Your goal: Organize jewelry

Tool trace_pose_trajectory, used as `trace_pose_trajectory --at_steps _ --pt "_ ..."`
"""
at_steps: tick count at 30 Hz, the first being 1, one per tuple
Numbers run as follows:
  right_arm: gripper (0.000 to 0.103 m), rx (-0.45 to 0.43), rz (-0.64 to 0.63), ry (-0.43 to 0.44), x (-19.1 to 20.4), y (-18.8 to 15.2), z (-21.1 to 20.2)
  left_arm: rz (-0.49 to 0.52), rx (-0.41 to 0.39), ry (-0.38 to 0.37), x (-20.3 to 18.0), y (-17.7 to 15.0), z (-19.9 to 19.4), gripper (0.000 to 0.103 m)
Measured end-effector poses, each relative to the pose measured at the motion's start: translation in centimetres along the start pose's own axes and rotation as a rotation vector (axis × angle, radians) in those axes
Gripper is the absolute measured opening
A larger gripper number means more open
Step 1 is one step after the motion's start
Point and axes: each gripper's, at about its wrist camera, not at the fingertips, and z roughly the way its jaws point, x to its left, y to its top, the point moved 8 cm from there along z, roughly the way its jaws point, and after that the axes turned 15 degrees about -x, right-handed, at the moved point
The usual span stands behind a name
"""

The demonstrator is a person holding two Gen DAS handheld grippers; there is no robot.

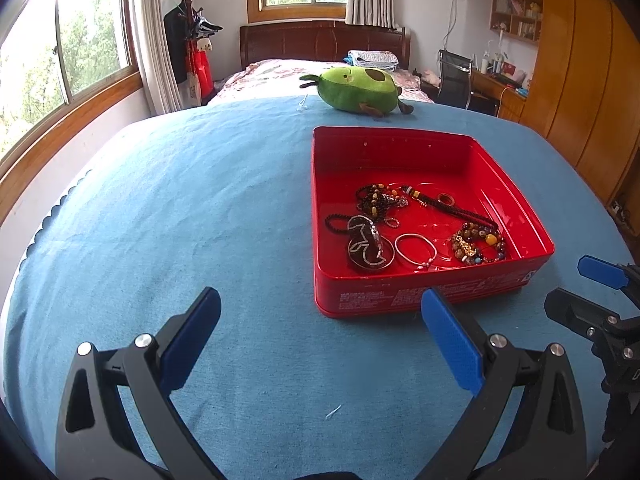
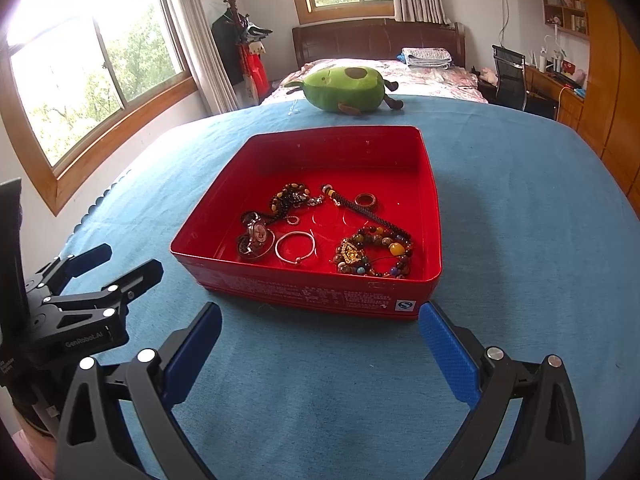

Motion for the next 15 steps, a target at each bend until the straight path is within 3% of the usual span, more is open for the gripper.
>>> trace_pose_trajectory --at_steps 15 --pt "0.099 0.006 -0.005 -0.004 -0.15 -0.13 0.57 -0.005 0.023 -0.001 0.04 -0.16 0.74 0.1"
